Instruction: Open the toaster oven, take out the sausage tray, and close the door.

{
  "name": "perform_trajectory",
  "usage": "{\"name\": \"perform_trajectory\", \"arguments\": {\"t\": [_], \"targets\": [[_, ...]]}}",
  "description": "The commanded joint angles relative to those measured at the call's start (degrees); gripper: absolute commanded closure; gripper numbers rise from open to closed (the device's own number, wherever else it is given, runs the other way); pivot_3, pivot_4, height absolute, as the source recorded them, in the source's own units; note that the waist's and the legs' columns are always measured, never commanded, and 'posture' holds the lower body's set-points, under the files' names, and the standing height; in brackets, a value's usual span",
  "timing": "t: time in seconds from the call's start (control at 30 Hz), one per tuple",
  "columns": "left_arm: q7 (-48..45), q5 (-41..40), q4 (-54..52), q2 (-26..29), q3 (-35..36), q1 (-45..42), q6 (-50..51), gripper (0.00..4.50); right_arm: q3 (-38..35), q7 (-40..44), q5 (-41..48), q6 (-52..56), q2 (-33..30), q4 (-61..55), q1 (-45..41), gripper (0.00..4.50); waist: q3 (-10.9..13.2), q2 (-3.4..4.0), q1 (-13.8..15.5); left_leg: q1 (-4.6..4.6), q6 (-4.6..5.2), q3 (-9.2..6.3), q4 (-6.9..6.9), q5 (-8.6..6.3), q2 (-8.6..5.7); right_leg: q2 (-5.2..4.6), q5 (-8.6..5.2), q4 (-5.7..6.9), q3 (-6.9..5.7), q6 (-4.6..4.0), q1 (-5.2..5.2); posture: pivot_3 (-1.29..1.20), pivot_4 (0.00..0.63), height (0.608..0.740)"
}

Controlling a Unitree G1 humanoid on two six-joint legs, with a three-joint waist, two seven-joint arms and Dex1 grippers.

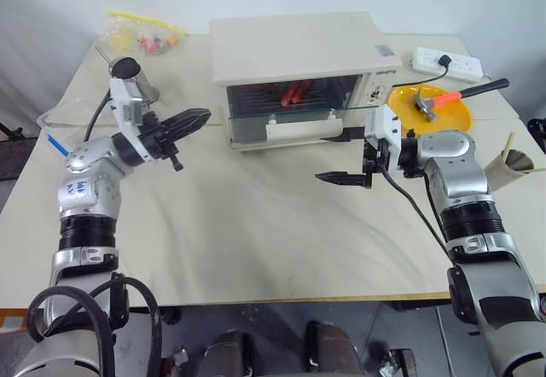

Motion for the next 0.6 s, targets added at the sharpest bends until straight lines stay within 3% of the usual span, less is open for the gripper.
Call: {"name": "perform_trajectory", "arguments": {"t": [0.03, 0.33, 0.6], "targets": [[-0.8, 2.9, 3.3, -1.1, -1.7, -3.4, -2.6, 4.49, -1.5, -1.0, 1.6, 1.1, -0.8, -4.3, 0.9, 0.00, 0.0, 0.00, 0.0, 0.00, 0.00, 0.00, 0.00, 0.00, 0.00, 0.00, 0.00, -0.01, 0.00, 0.00, 0.00, 0.00, 0.150, 0.740], [-0.6, 7.0, 9.0, -5.7, -3.9, -5.3, -7.7, 4.49, -1.9, -5.8, 0.2, 5.9, -5.5, -13.1, 8.4, 0.00, 0.0, -0.06, 0.2, -0.10, 0.00, -0.03, 0.00, 0.00, -0.01, -0.01, 0.00, -0.05, -0.14, 0.00, 0.00, 0.00, 0.150, 0.740], [-2.2, 8.9, 13.3, -7.2, -4.6, -7.1, -10.2, 4.49, 0.5, -8.5, -6.3, 4.0, -11.6, -10.7, 11.4, 0.00, 0.1, -0.09, 0.2, -0.11, 0.04, -0.04, 0.08, 0.02, 0.00, -0.03, 0.00, -0.06, -0.13, 0.00, 0.01, 0.00, 0.150, 0.740]]}}
